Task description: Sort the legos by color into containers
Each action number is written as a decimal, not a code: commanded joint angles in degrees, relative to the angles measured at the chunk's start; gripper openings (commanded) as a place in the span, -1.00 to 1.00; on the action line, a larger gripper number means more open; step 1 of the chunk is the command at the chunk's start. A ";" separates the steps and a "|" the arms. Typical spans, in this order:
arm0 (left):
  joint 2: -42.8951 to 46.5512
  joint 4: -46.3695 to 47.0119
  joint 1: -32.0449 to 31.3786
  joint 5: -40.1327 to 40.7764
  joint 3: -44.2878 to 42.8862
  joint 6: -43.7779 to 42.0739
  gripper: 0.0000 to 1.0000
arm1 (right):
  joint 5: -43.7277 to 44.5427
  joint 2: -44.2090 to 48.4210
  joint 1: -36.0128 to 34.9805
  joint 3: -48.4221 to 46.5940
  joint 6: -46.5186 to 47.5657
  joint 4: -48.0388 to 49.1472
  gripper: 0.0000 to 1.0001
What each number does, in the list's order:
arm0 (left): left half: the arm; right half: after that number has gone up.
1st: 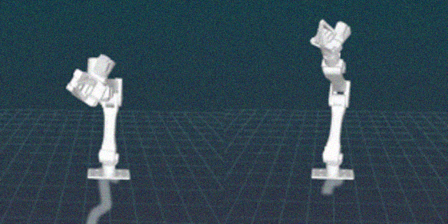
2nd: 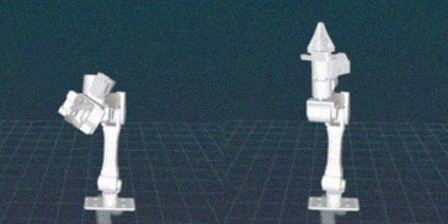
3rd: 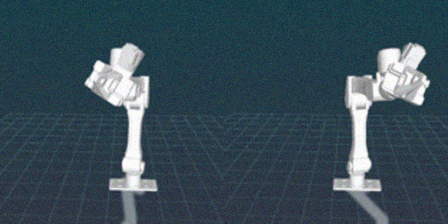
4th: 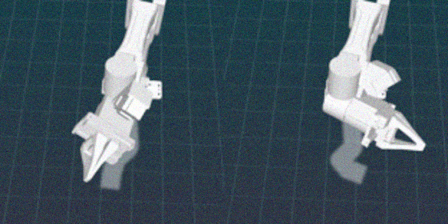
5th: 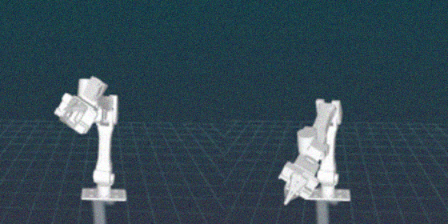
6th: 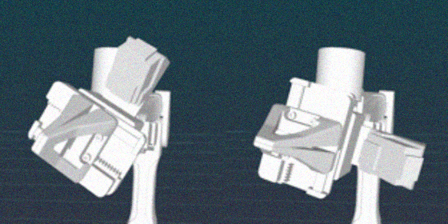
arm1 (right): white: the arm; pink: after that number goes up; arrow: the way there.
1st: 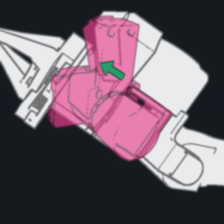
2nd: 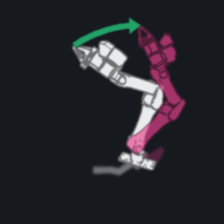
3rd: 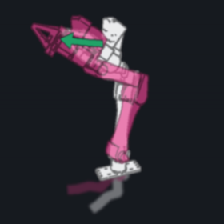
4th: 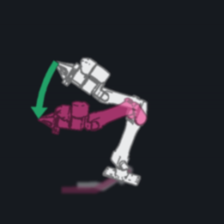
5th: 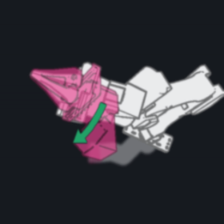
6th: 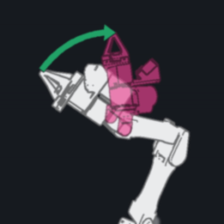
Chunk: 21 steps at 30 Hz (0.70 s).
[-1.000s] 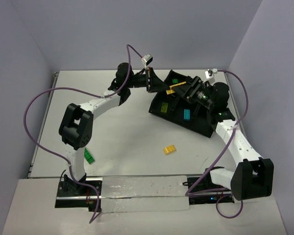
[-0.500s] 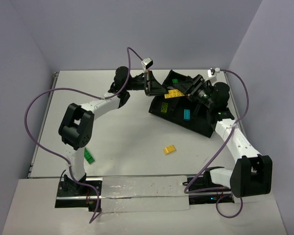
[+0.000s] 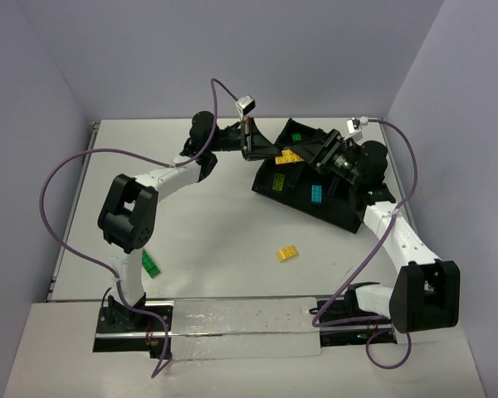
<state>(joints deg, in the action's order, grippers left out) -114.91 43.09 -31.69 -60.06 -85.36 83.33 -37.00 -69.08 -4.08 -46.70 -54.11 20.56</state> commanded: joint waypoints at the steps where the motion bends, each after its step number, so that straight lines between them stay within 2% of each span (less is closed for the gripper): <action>1: 1.92 2.31 0.48 0.19 -0.94 -0.77 -1.00 | -4.13 0.78 0.41 0.00 0.78 2.31 0.18; 2: 2.08 2.21 0.48 0.26 -0.65 -0.85 -1.00 | -4.39 0.65 0.44 0.00 0.71 2.49 0.13; 5: 2.42 2.12 0.48 0.39 -0.37 -1.11 -1.00 | -3.67 0.92 0.43 0.17 0.84 2.56 -0.27; 9: 3.03 -0.04 0.48 0.83 -0.18 -2.89 -0.99 | -2.84 1.08 0.41 -0.36 0.52 2.59 -0.93; 10: 3.23 -0.56 0.48 1.02 -0.10 -3.48 -0.99 | -2.78 1.02 0.39 -0.55 0.49 2.50 -1.00; 15: 4.31 -5.51 0.57 1.85 -0.38 -7.43 -0.99 | -2.16 1.54 0.40 -0.60 0.99 1.56 -1.00; 17: 4.36 -8.65 0.57 2.25 -1.62 -10.21 -0.78 | -1.52 1.87 0.46 -0.65 1.47 0.60 -1.00; 18: 4.43 -9.82 0.57 2.36 -1.94 -10.85 -0.56 | -1.16 2.05 0.40 -0.58 1.60 0.38 -1.00; 19: 4.45 -11.03 0.57 2.60 -2.07 -11.53 -0.20 | -0.78 2.20 0.47 -0.59 1.91 -0.01 -1.00; 21: 4.60 -11.53 0.57 2.75 -1.91 -11.69 0.17 | -0.42 2.37 0.47 -0.94 2.36 -0.63 -1.00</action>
<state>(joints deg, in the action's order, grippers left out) -113.36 35.21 -31.53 -59.10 -85.19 75.66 -38.75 -68.76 -3.99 -46.70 -54.42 21.13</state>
